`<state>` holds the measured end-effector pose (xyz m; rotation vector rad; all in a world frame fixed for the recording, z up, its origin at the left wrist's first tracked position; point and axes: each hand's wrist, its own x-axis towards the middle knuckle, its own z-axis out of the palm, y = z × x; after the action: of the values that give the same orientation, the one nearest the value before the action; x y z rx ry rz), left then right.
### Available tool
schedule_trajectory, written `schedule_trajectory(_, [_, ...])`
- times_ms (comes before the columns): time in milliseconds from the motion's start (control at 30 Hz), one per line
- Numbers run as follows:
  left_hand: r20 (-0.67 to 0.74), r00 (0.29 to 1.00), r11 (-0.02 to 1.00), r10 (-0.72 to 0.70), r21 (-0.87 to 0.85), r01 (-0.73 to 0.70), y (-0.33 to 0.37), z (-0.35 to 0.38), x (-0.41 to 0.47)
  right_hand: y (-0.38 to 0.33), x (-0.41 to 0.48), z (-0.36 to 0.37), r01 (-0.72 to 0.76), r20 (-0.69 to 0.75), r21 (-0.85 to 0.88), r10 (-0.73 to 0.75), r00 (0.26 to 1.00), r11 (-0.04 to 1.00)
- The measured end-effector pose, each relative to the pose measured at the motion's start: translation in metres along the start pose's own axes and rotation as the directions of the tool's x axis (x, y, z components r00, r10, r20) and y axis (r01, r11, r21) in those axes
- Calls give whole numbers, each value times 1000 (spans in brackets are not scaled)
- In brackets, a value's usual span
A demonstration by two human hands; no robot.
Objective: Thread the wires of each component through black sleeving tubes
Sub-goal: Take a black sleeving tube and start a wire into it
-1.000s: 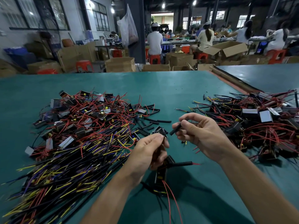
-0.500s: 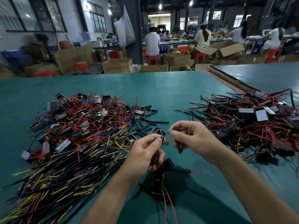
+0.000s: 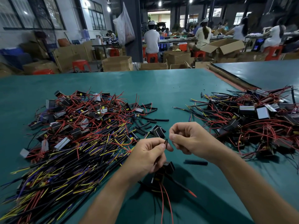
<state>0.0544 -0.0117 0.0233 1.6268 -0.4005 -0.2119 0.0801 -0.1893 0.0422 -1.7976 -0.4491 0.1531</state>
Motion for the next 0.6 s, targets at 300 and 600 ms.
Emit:
schedule_trajectory(300, [-106,984,987,-146,-88,137,-4,-5,3,12,-2,-36,-150,-126,-638,90,988,755])
schedule_trajectory(600, [-224,974,994,-26,-111,1,-4,-5,3,31,-2,-49,-306,-164,-844,330,930,440])
